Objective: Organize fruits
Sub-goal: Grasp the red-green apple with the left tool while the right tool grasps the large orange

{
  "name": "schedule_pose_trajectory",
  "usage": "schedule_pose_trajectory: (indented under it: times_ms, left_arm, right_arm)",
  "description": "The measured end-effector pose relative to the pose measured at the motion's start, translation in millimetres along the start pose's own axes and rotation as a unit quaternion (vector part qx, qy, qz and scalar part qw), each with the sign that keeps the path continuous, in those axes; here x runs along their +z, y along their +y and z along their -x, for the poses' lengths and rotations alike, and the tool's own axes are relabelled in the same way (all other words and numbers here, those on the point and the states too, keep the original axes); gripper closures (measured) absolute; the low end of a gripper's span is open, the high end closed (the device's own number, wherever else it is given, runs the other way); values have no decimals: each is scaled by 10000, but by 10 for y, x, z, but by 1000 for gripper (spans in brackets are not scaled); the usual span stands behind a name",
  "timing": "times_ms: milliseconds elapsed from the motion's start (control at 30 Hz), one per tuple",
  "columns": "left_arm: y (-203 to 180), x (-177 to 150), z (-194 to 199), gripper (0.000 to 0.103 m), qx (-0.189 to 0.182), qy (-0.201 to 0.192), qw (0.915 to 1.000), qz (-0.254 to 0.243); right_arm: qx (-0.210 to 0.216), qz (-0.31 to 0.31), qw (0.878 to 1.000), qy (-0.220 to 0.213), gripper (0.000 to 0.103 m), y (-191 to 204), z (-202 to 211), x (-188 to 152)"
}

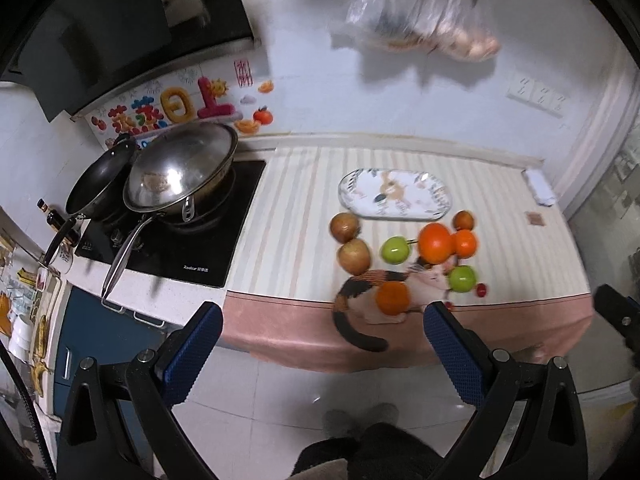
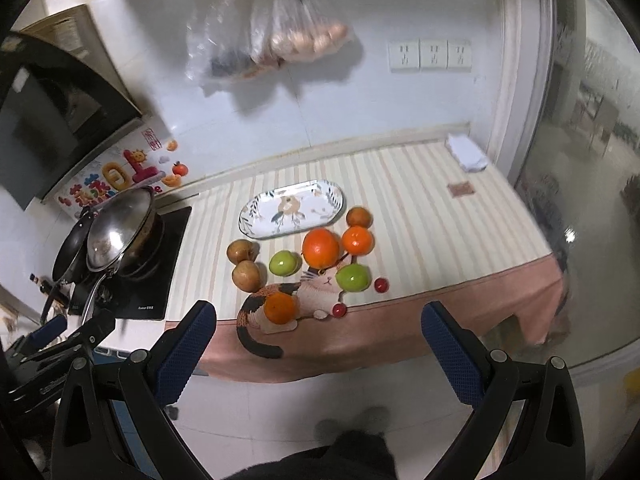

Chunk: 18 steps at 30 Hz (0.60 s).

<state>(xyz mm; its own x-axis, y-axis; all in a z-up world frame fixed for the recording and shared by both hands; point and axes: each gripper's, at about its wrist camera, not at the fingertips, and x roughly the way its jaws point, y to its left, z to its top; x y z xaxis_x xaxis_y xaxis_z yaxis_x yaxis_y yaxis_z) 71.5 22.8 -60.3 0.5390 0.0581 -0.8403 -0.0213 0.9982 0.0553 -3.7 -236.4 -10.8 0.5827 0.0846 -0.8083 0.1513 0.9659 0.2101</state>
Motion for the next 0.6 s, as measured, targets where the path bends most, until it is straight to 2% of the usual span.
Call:
schedule_pose_trajectory:
  times_ms: [200, 333, 500, 600]
  left_arm:
    - [73, 262, -867, 0, 91, 785, 9967, 189]
    - [62, 421, -1507, 0, -5, 1427, 9887, 460]
    - [-49, 607, -2384, 0, -320, 2289, 9688, 895]
    - [-144, 641, -2906, 1, -565, 2822, 9503, 1189]
  right_arm:
    - [131, -167, 9976, 654, 0, -106, -926, 174]
    - [345, -271, 9936, 1043, 0, -176, -1621, 352]
    - [642, -306, 9834, 1668, 0, -163, -2705, 681]
    - [760, -202, 9740, 2126, 0, -105, -3297, 824]
